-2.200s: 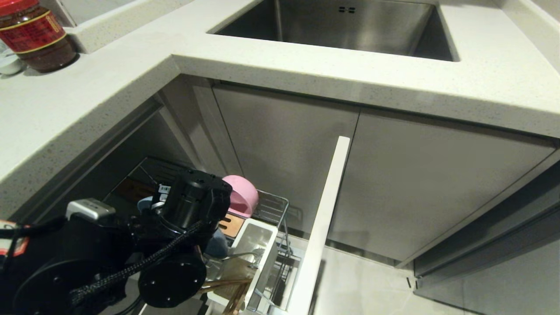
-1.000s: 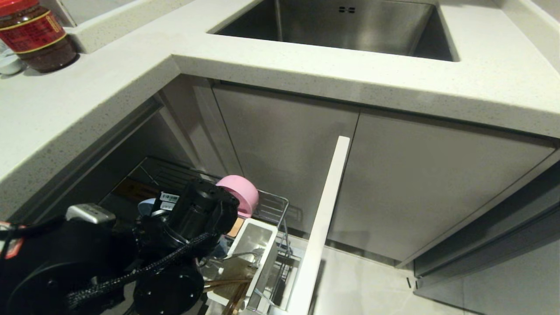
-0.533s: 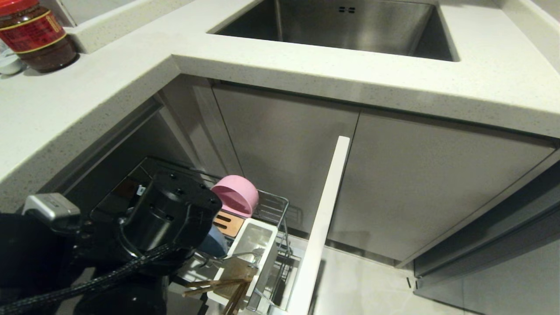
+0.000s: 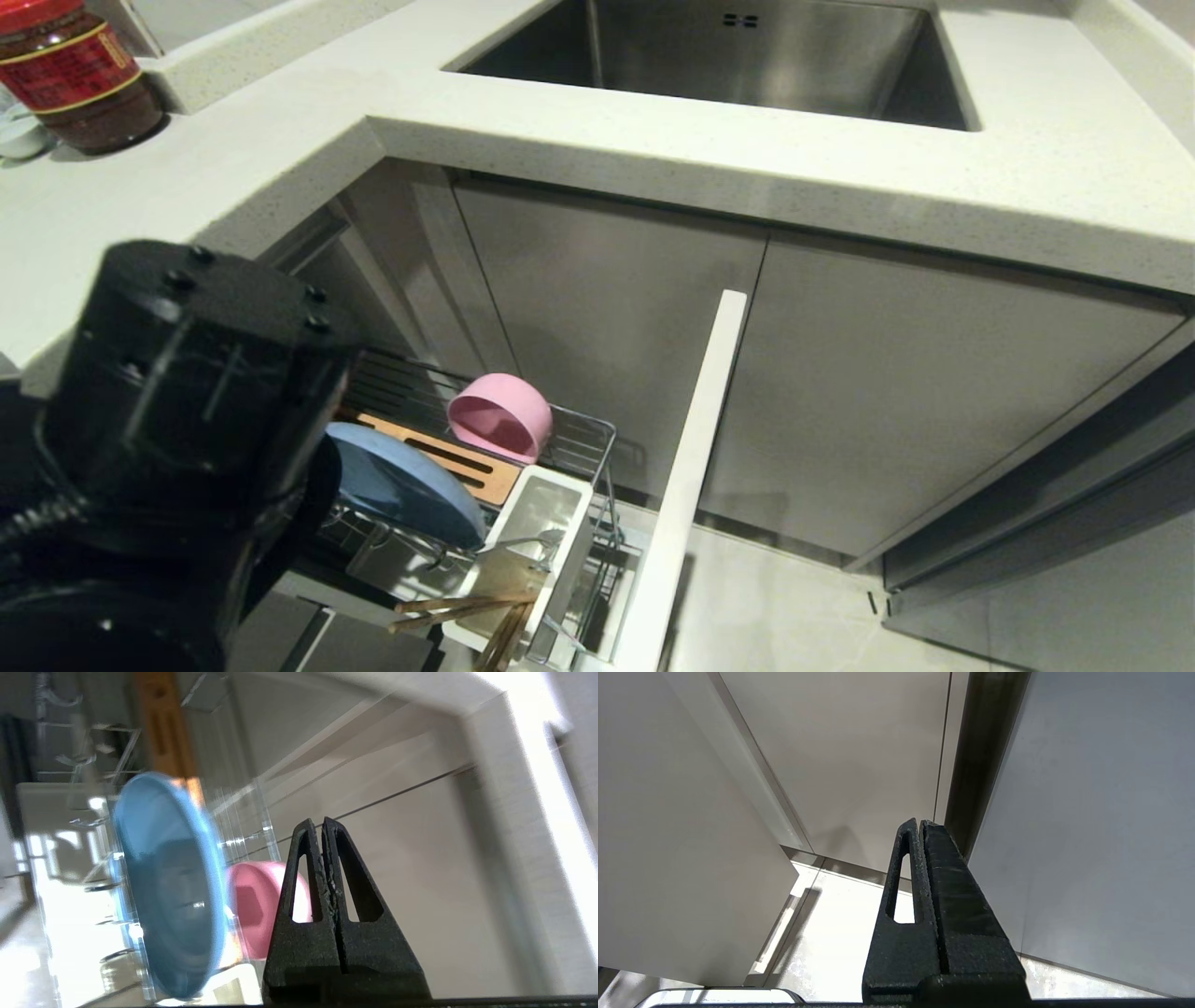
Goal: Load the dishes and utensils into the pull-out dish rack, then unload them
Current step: Pick up the plate and place it in the cupboard, then take the plate out of the cupboard
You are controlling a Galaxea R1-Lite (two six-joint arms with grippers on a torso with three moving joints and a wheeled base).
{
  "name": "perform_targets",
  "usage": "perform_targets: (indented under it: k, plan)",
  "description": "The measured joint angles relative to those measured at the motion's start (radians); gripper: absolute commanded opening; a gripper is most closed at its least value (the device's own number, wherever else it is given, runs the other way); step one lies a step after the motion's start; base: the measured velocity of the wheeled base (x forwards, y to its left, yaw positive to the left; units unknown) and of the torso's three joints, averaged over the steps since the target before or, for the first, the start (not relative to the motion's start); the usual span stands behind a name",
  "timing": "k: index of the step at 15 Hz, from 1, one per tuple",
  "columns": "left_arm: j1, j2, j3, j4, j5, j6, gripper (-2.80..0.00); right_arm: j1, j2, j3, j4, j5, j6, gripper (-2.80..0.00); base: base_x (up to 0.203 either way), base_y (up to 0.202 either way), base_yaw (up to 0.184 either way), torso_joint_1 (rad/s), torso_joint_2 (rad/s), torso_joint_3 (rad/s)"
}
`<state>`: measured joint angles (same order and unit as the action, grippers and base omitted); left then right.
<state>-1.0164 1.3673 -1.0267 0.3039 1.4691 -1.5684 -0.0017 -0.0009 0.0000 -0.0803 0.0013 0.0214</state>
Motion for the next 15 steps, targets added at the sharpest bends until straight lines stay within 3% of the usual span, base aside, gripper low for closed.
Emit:
perform_targets:
  k: [5, 7, 9, 12, 15]
  plan:
    - [0.003, -0.008, -0.285, 0.067, -0.018, 0.125, -2.80, 0.000, 0.000, 0.000, 0.000, 0.000, 0.000, -2.80, 0.000, 0.000, 0.000, 0.000, 0.00, 0.000]
    - [0.034, -0.013, -0.413, 0.068, -0.038, 0.202, -2.80, 0.000, 0.000, 0.000, 0.000, 0.000, 0.000, -2.80, 0.000, 0.000, 0.000, 0.000, 0.00, 0.000]
    - [0.075, -0.023, -0.525, 0.065, -0.066, 0.318, -2.80, 0.000, 0.000, 0.000, 0.000, 0.000, 0.000, -2.80, -0.047, 0.000, 0.001, 0.004, 0.00, -0.001]
    - [0.115, -0.044, -0.576, 0.072, -0.078, 0.486, -2.80, 0.000, 0.000, 0.000, 0.000, 0.000, 0.000, -2.80, -0.063, 0.000, 0.001, 0.000, 0.00, 0.002]
    - [0.155, -0.079, -0.578, 0.074, -0.084, 0.593, -2.80, 0.000, 0.000, 0.000, 0.000, 0.000, 0.000, -2.80, 0.000, 0.000, 0.000, 0.000, 0.00, 0.000]
